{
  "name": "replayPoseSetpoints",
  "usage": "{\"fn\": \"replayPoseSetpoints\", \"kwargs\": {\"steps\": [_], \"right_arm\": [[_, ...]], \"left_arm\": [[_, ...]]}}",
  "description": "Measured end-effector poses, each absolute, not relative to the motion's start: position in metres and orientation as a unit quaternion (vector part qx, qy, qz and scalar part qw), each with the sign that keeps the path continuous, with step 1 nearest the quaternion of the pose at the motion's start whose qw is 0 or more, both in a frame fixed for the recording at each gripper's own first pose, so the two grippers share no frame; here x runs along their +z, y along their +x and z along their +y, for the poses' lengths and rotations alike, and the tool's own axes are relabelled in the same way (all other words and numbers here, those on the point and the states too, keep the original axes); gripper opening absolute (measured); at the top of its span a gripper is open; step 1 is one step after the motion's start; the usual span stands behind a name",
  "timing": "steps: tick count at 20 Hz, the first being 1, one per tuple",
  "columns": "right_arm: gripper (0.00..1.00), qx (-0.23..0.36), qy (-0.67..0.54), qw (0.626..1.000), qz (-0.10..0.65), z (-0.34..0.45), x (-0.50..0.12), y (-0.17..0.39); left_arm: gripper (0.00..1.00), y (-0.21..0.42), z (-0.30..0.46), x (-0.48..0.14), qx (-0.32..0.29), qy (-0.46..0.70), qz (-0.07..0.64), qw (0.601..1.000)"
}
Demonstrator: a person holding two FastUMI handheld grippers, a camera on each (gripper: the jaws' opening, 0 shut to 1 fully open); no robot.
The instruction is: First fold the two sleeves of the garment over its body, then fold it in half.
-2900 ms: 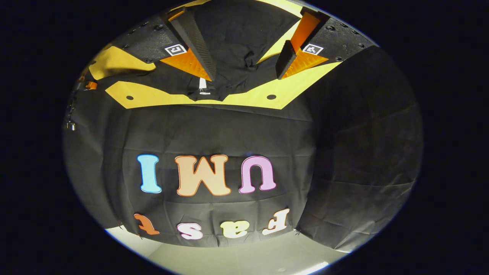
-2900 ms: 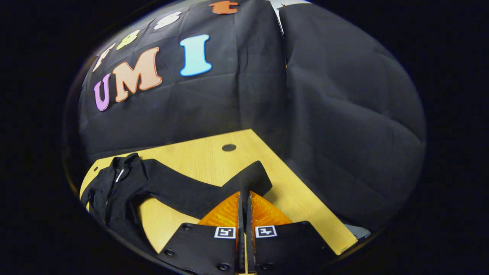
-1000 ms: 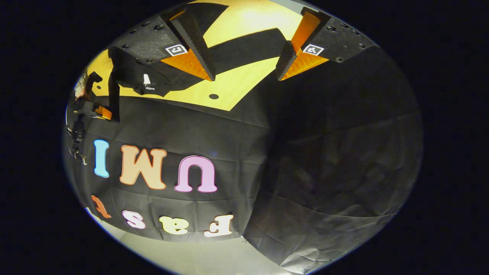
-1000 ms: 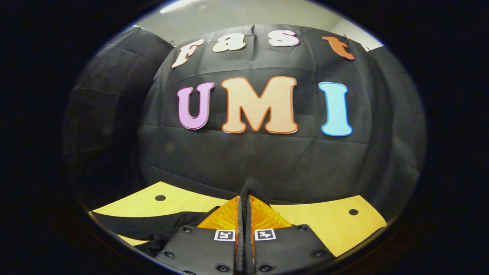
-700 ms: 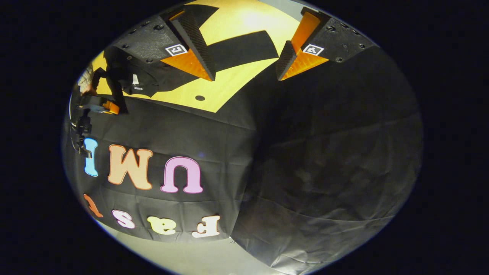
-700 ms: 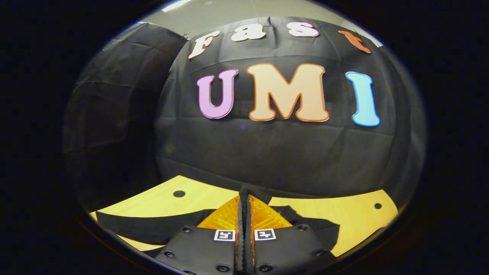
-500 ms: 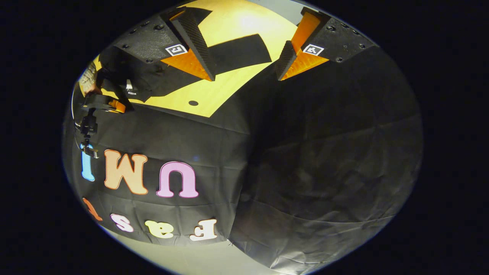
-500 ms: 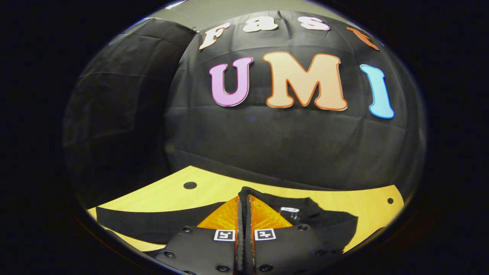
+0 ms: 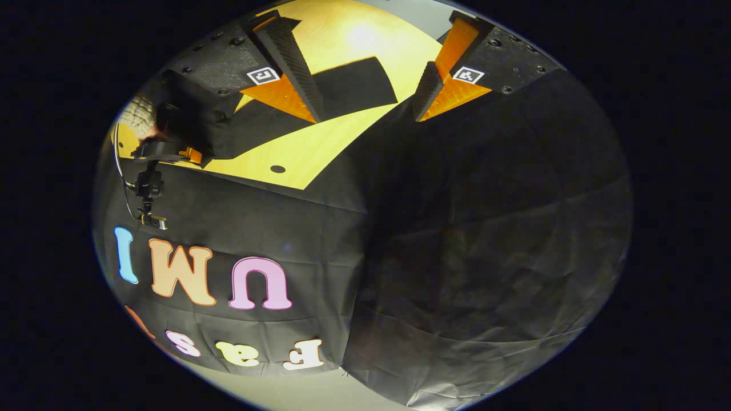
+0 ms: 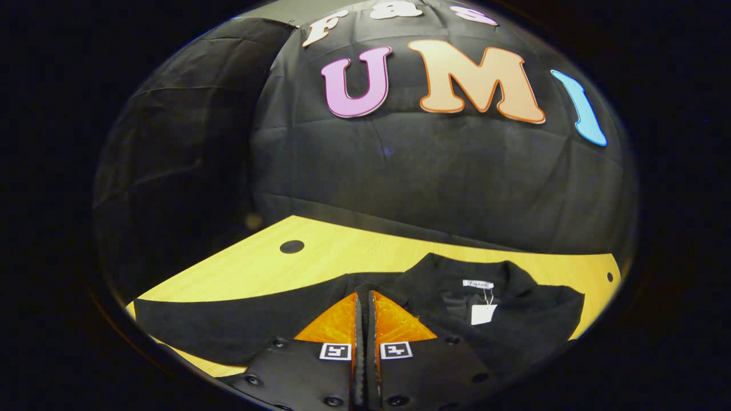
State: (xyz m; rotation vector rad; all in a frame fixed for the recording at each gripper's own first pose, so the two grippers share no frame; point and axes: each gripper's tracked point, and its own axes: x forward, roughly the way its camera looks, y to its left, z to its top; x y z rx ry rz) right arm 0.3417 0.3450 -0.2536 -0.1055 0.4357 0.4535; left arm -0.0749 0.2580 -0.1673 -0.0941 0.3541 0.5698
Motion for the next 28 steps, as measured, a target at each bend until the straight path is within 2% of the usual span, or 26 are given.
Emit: {"fn": "replayPoseSetpoints", "kwargs": {"steps": [5, 7, 12, 21, 28], "right_arm": [[0.08, 0.237, -0.057, 0.94, 0.238, 0.352, -0.272, 0.336], [0.17, 0.248, -0.06, 0.936, 0.244, 0.353, -0.277, 0.331], [1.0, 0.245, -0.085, 0.928, 0.266, 0.344, -0.289, 0.326], [1.0, 0.242, -0.07, 0.944, 0.215, 0.325, -0.228, 0.289], [0.98, 0.204, -0.06, 0.966, 0.148, 0.251, -0.149, 0.247]], "left_arm": [[0.94, -0.071, 0.261, -0.194, 0.287, -0.065, 0.196, 0.935], [0.94, -0.069, 0.258, -0.209, 0.288, -0.07, 0.215, 0.931], [0.95, -0.061, 0.256, -0.215, 0.282, -0.072, 0.213, 0.933], [0.95, -0.059, 0.258, -0.264, 0.259, -0.076, 0.257, 0.928], [0.95, -0.06, 0.257, -0.323, 0.246, -0.087, 0.323, 0.91]]}}
